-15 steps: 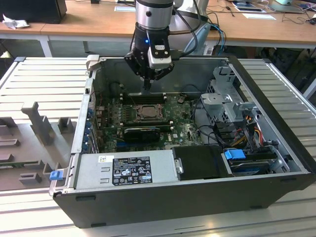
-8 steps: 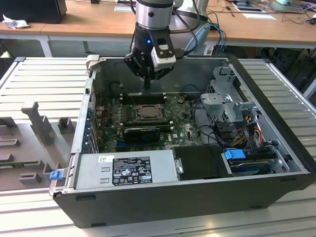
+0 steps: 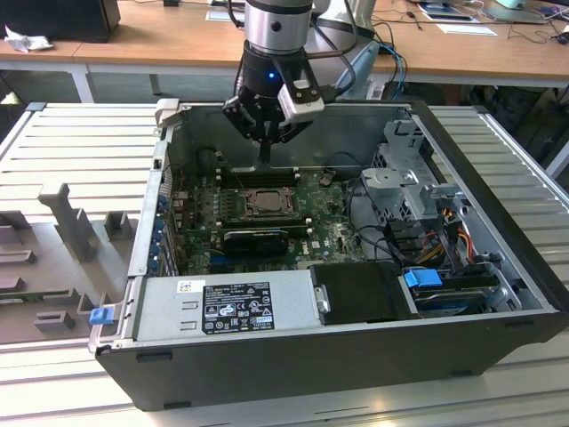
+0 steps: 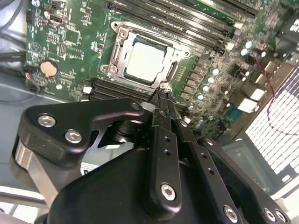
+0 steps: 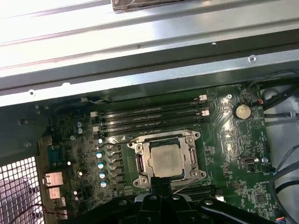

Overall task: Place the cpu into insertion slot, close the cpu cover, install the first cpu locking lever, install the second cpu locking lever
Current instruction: 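Install the first cpu locking lever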

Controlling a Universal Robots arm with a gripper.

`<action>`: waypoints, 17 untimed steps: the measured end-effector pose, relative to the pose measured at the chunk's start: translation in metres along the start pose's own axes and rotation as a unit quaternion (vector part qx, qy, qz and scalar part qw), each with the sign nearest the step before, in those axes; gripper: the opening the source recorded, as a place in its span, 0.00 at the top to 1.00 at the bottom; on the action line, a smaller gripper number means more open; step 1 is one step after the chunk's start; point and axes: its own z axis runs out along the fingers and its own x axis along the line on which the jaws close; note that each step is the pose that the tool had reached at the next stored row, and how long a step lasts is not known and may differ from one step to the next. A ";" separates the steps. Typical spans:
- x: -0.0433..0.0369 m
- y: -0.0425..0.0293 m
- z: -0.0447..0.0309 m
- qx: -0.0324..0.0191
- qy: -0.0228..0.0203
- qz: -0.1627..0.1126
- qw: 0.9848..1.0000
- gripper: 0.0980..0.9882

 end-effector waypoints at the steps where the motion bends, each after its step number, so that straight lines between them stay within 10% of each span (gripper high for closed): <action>1: 0.0000 0.0000 0.0000 0.000 0.000 -0.007 1.000 0.99; 12: 0.0000 0.0000 0.0004 0.004 0.000 -0.093 0.996 0.99; 17: 0.0100 -0.0014 0.0019 -0.001 -0.016 -0.095 0.995 0.99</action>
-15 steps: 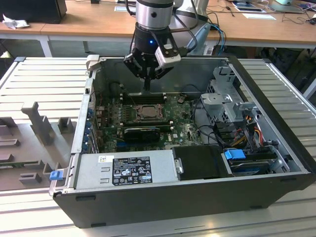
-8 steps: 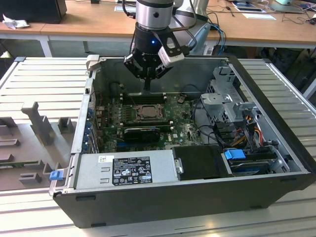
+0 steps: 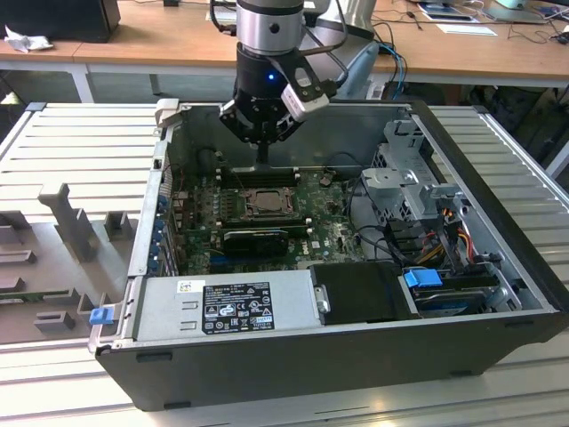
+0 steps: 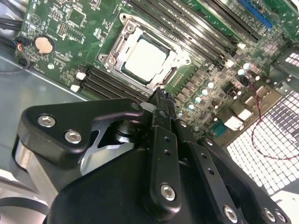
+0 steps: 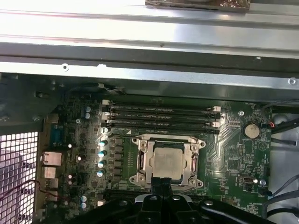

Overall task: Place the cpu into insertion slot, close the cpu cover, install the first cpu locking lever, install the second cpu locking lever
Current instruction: 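Install the first cpu locking lever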

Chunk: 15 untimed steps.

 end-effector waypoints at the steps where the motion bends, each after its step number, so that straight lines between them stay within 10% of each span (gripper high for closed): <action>1: 0.0028 0.0002 0.0000 0.000 -0.005 0.000 1.000 0.99; 6: 0.0146 0.0008 0.0033 0.001 -0.017 0.000 1.000 0.99; 15: 0.0155 0.0005 0.0153 0.000 -0.018 -0.001 1.000 0.99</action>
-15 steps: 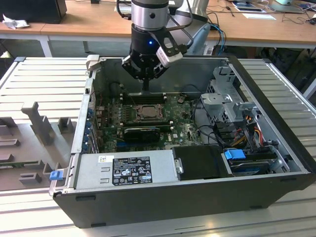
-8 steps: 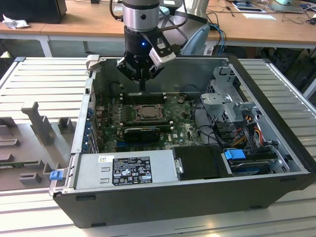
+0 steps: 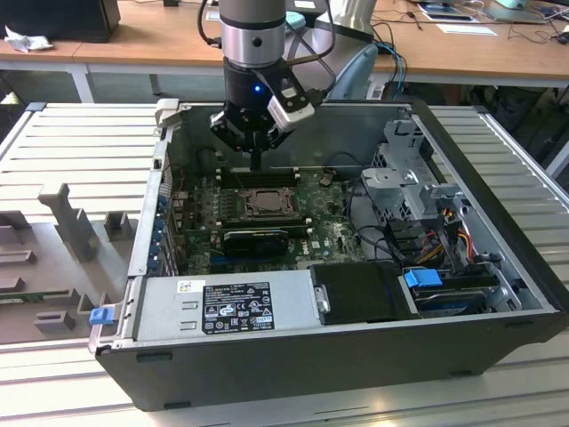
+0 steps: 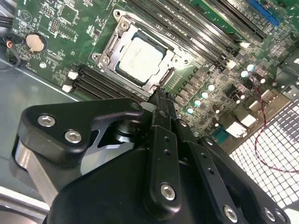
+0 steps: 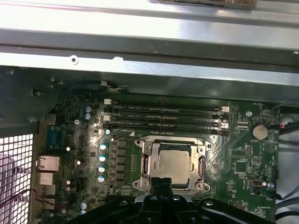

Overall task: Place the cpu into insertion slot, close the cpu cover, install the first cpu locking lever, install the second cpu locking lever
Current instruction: 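Install the first cpu locking lever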

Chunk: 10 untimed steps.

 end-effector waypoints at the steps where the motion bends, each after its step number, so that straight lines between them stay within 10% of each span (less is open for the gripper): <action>1: 0.0003 0.0000 0.0001 0.000 0.000 0.000 1.000 0.99; 10: 0.0100 0.0006 0.0009 0.000 -0.002 0.000 1.000 0.99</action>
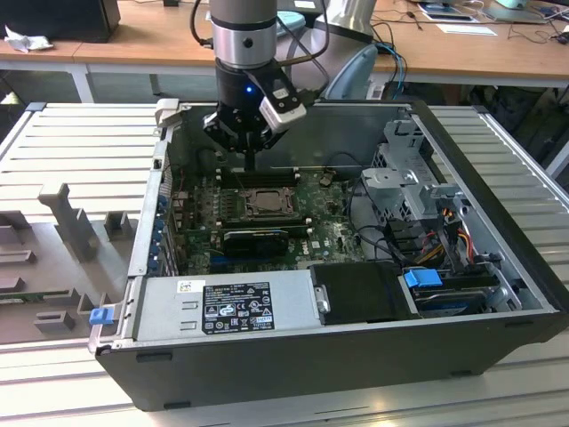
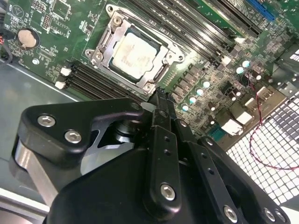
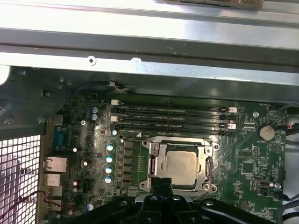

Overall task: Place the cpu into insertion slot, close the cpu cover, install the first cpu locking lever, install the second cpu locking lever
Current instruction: 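Install the first cpu locking lever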

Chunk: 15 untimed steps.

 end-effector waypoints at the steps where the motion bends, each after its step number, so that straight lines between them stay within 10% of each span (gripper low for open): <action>1: 0.0004 0.0000 0.0005 0.000 0.000 0.000 1.000 0.99; 8: 0.0250 0.0016 0.0065 0.000 -0.002 0.000 1.000 0.99; 15: 0.0277 0.0023 0.0115 0.000 -0.002 0.000 1.000 0.99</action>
